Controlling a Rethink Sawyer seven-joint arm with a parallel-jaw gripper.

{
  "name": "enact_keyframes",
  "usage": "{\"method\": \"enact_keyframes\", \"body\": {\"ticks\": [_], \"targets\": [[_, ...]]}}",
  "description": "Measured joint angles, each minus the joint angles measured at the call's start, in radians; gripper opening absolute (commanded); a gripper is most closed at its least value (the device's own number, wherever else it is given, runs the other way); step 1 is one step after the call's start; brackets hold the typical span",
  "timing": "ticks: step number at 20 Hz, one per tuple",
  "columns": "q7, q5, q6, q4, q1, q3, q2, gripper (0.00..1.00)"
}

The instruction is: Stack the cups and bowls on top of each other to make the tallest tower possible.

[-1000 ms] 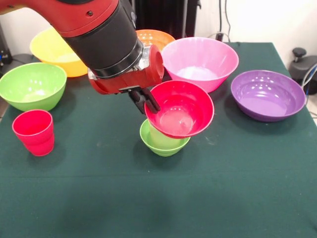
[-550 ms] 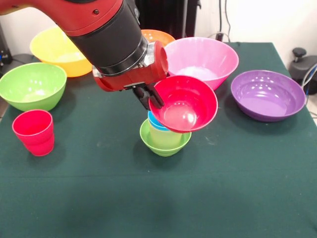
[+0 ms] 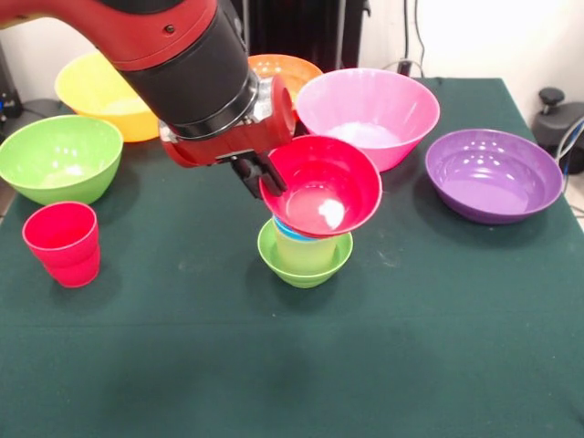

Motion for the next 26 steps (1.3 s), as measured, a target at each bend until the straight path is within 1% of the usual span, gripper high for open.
{"method": "enact_keyframes", "body": {"ticks": [7,13,20,26], "targets": [[-0.022,-0.029,0.0,0.007,-0.02,0.003,0.0,0.0],[-0.023,-0.033,0.0,0.012,-0.033,0.011,0.0,0.0],[-0.023,-0.033,0.0,0.04,-0.047,0.028,-0.001,0.0],[-0.023,-0.034,0.0,0.09,-0.07,0.063,-0.002,0.0]]}}
